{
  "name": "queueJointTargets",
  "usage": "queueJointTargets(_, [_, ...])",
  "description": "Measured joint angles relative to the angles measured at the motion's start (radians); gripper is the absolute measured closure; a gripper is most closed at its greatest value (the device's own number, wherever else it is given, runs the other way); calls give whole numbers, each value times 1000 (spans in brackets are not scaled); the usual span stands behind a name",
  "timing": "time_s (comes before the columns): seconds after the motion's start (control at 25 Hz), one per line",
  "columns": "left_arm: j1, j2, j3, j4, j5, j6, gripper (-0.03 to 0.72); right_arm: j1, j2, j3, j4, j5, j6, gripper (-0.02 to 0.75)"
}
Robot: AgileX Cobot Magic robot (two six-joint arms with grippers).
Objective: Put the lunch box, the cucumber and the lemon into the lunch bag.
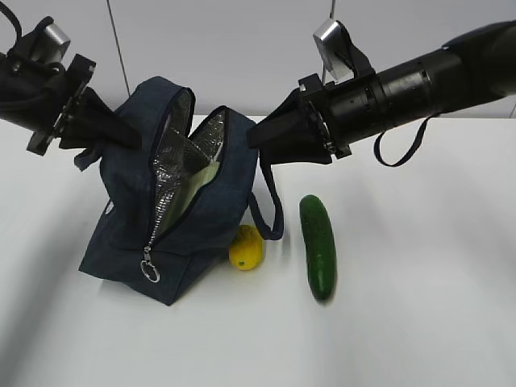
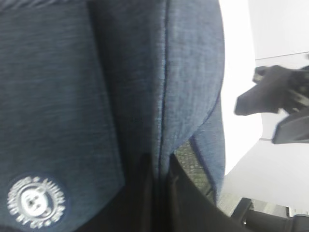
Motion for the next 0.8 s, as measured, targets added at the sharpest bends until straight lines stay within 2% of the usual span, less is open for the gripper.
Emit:
queueJointTargets(0.32, [18, 0, -1, 111, 2, -67, 697, 9, -7, -185, -468, 21, 356, 335])
queueJointTargets(0.6, [18, 0, -4, 202, 2, -102, 694, 107, -7, -271, -897, 39, 669, 335])
queueJointTargets(0.72, [18, 0, -16, 257, 3, -125, 694, 155, -7, -271, -1017, 45, 781, 335])
queueJointTargets(0.8, [18, 0, -25, 281, 9, -132, 694, 169, -7, -271, -1043, 46, 843, 335])
